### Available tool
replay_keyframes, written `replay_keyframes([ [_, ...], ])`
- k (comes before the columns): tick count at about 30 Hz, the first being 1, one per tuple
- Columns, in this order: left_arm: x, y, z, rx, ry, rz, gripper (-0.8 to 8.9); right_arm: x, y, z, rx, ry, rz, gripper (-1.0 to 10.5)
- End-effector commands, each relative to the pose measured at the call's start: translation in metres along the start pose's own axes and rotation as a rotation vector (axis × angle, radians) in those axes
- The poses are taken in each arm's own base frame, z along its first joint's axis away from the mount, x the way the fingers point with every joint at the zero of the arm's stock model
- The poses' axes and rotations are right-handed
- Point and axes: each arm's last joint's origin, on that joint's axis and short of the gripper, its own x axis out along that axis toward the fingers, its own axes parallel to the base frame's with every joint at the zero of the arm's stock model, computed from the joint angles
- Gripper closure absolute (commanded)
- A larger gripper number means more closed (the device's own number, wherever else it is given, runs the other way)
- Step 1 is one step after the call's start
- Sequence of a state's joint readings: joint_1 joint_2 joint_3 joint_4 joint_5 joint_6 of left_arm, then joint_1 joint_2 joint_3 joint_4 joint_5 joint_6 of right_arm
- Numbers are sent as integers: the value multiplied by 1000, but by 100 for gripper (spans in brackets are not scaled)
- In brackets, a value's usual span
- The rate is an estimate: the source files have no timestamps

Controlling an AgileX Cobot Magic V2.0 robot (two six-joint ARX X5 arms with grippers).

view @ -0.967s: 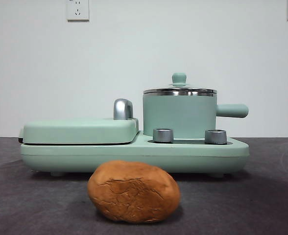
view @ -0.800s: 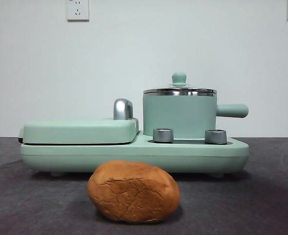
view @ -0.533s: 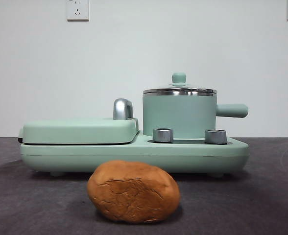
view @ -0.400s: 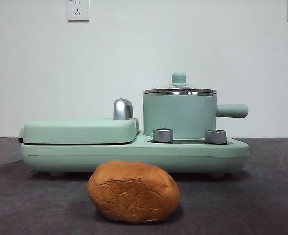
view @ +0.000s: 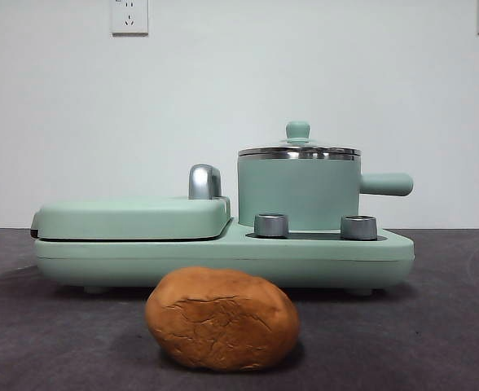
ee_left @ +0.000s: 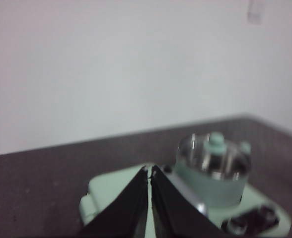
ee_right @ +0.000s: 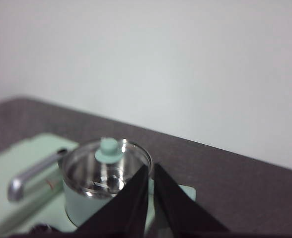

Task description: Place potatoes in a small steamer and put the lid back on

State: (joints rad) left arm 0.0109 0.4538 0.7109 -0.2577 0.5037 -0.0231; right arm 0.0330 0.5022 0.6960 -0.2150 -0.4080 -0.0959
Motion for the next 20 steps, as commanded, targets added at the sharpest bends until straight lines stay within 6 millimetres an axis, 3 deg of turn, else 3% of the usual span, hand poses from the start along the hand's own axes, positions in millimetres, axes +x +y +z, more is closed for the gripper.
replay_keyframes([
  [1, 13, 5, 5, 236, 41, -49, 805, 9, -2, 4, -228, 33, 32, 930],
  [6, 40, 15, 5, 340, 108, -113, 804, 28, -5, -6, -348, 130, 72, 930],
  [15, 83, 14, -10, 337, 208, -257, 722, 54, 4, -20, -361, 218, 187, 929],
  [18, 91, 8, -14, 331, 224, -308, 706, 59, 9, -22, -360, 227, 224, 781],
  [20, 95, 3, -16, 331, 226, -338, 645, 61, 11, -23, -357, 232, 242, 676],
])
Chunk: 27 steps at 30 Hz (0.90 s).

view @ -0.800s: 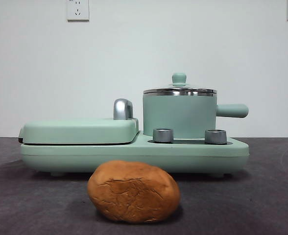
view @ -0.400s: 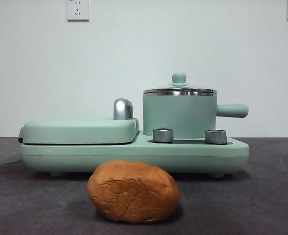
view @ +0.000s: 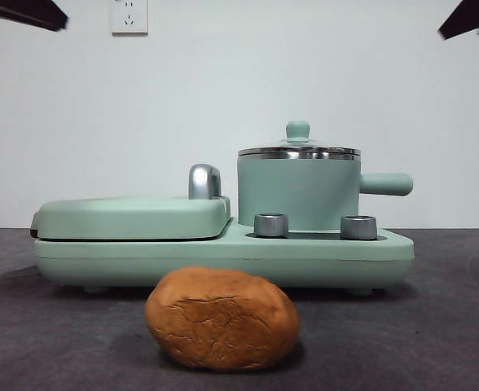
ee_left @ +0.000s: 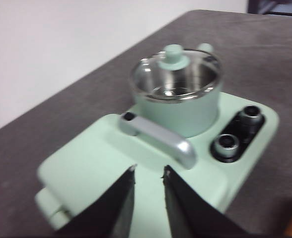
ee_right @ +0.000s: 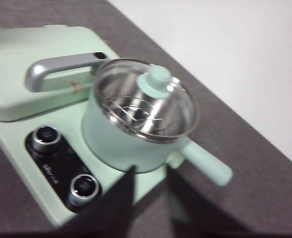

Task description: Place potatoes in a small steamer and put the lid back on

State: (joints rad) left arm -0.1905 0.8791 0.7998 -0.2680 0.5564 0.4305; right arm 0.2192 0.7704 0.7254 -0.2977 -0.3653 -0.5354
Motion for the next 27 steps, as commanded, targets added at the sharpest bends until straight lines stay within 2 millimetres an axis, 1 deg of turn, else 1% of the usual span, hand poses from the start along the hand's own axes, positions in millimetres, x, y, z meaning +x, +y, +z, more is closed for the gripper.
replay_keyframes([
  [1, 3, -2, 10, 39, -34, -30, 612, 2, 0, 6, -15, -20, 12, 658],
  [2, 5, -4, 11, 43, -38, -43, 593, 3, 1, 7, -15, -23, 19, 657],
  [9, 14, -15, 15, 63, -54, -96, 591, 4, 6, 9, 25, -35, 48, 657],
  [14, 31, -19, 20, 73, -81, -77, 590, 4, 6, 9, 66, -35, 49, 657],
  [17, 46, -20, 23, 56, -109, -70, 590, 4, 6, 9, 66, -35, 49, 657],
  [21, 71, -21, 25, -35, -128, -3, 590, 4, 6, 9, 66, -35, 49, 657],
  [27, 111, -25, 28, -55, -144, -48, 589, 4, 6, 9, 66, -36, 48, 657],
])
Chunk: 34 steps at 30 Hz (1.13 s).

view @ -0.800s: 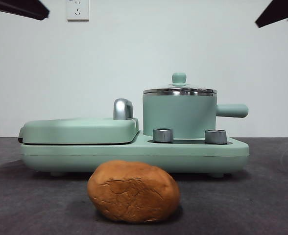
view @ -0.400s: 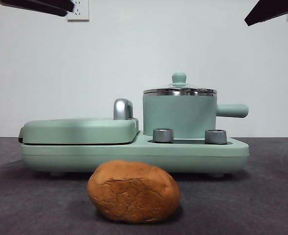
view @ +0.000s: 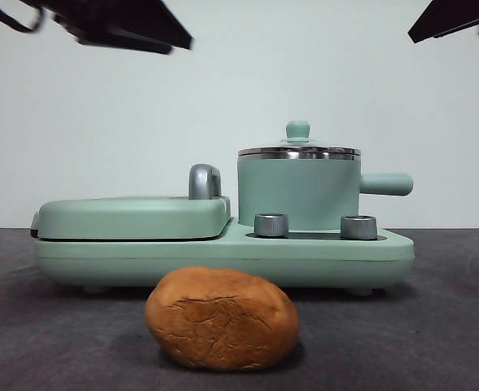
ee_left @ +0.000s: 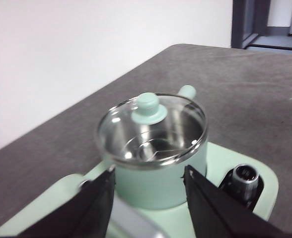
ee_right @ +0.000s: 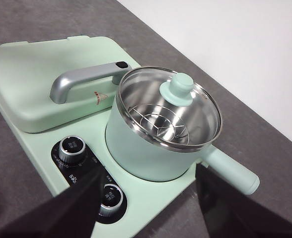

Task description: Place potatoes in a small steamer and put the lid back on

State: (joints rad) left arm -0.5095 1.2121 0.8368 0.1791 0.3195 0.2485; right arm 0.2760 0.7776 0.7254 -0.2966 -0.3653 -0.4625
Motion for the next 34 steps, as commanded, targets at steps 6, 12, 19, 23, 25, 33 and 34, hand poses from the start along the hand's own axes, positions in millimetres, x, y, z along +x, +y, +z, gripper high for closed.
replay_keyframes([
  [6, 56, -1, 18, -20, -9, -53, 498, -1, -1, 6, 8, -22, -4, 657],
  [12, 103, 7, 32, -14, -19, -69, 497, -1, -2, 6, 5, -29, -8, 657],
  [19, 154, 17, 30, -63, -9, -77, 499, -1, -2, 7, 4, -31, -9, 657],
  [23, 174, 19, 21, -107, 11, -80, 499, -1, -2, 7, 4, -31, -9, 657],
  [25, 180, 20, 16, -121, 18, -81, 499, -1, -2, 7, 4, -32, -9, 657],
  [33, 195, 17, -5, -132, 63, -91, 501, -1, -2, 7, 3, -34, -10, 657],
  [34, 196, 17, -7, -133, 67, -92, 501, -1, -2, 7, 3, -34, -10, 657],
])
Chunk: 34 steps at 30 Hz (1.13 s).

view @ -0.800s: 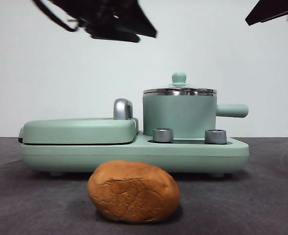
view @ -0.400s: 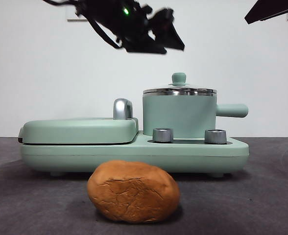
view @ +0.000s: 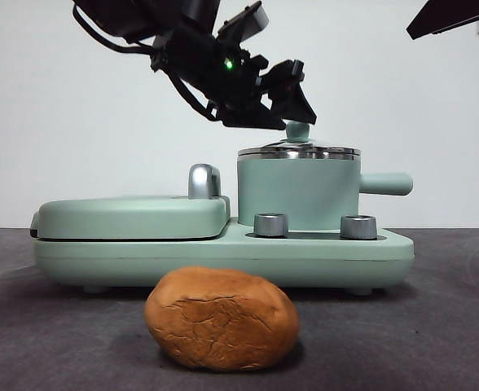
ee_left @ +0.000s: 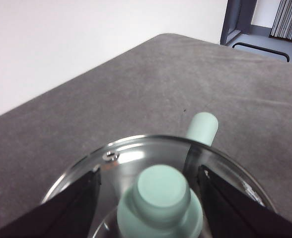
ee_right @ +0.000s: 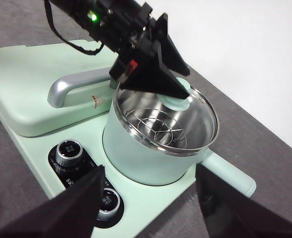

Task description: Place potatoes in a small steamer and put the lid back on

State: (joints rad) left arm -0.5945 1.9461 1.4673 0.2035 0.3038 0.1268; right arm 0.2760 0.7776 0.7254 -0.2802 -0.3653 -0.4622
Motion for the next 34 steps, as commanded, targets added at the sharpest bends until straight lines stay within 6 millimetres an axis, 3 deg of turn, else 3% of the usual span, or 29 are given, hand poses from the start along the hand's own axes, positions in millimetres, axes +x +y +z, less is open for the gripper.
replay_keyframes([
  [1, 11, -3, -4, -6, 3, -11, 501, 0, -1, 6, 8, -20, -3, 657],
  [11, 14, -2, -9, -11, 17, -13, 518, 0, -1, 5, 9, -20, -3, 657],
  [16, 14, -2, -9, -11, 17, -13, 748, 0, -1, 5, 9, -20, -3, 657],
  [18, 14, -2, -9, -11, 16, -13, 796, 0, -1, 5, 9, -20, -3, 657],
  [27, 14, -2, -6, -2, -10, -9, 799, 0, -1, 5, 9, -19, -3, 657],
  [34, 3, -3, 15, 25, -96, 1, 799, 0, -1, 5, 9, -19, -3, 657],
])
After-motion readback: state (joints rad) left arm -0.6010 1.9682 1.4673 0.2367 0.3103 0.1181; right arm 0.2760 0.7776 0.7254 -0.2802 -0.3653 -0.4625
